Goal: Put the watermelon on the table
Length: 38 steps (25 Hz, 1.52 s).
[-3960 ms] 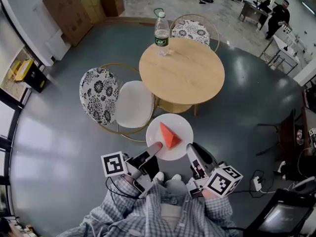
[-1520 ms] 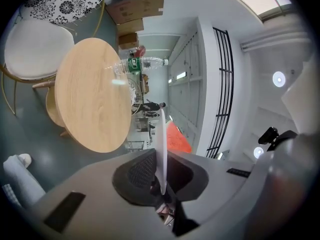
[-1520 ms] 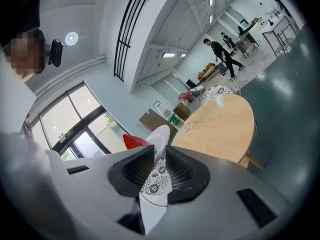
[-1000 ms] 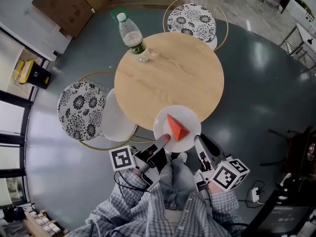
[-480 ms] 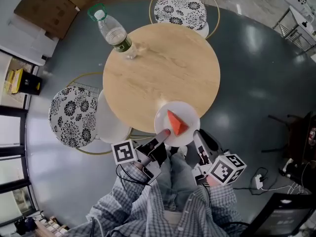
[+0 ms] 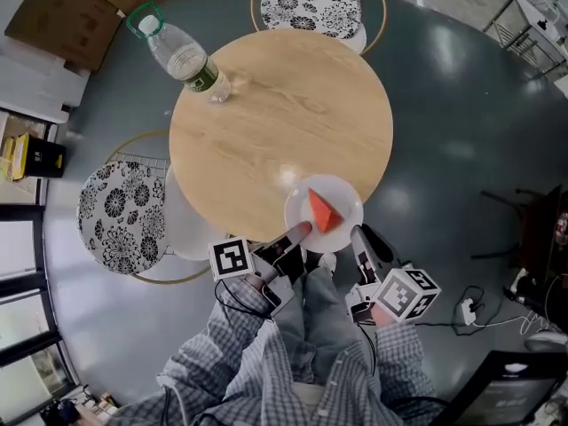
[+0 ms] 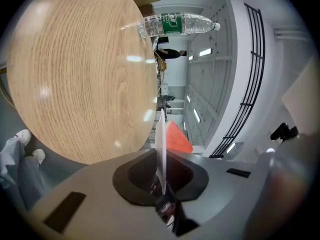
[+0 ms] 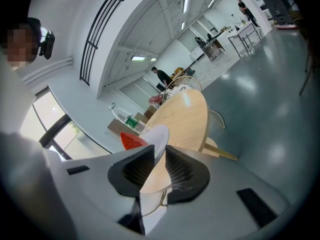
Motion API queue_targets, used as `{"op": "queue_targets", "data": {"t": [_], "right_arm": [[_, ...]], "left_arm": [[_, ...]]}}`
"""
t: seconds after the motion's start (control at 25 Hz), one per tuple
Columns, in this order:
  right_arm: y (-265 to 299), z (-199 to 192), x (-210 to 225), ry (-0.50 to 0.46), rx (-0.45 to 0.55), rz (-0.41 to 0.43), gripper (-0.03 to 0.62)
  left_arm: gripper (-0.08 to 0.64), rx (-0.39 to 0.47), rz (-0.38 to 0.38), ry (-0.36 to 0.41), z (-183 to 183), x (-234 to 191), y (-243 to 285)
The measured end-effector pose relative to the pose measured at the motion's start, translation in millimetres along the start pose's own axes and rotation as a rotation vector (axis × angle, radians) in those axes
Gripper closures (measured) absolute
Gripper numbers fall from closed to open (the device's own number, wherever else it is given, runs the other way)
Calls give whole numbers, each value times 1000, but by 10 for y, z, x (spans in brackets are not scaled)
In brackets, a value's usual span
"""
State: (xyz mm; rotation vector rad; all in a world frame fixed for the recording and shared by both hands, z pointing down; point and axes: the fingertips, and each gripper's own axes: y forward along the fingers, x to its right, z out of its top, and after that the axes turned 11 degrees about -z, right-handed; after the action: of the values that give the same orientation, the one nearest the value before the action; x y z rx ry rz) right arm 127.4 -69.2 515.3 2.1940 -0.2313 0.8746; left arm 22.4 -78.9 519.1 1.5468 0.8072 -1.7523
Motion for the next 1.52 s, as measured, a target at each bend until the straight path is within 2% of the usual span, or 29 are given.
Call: {"op": "queue_targets", "data": {"t": [0.36, 0.8, 0.96, 1.2, 1.28, 1.36, 1.44, 1.52], "right_arm": [[212, -26, 298, 40, -1, -68, 517], [449, -9, 463, 54, -10, -105, 518], [543, 7, 497, 49, -11, -118, 518], [626, 38, 549, 7, -22, -142, 518], [638, 50, 553, -33, -27, -148, 517], [632, 68, 558, -123, -31, -169, 517], [594, 105, 544, -269, -28, -196, 517], [530, 136, 480, -469, -26, -217, 517]], "left_arm": [[532, -32, 34, -32, 72, -342, 179], [532, -38, 98, -22, 209, -587, 262], [532, -48, 128, 7, 293, -664, 283], [532, -31, 149, 4, 328, -711, 336], [532, -26, 153, 6, 336, -719, 346], [532, -23, 161, 8, 343, -731, 352], [534, -23, 170, 11, 347, -743, 355], [534, -20, 176, 8, 347, -755, 355]]}}
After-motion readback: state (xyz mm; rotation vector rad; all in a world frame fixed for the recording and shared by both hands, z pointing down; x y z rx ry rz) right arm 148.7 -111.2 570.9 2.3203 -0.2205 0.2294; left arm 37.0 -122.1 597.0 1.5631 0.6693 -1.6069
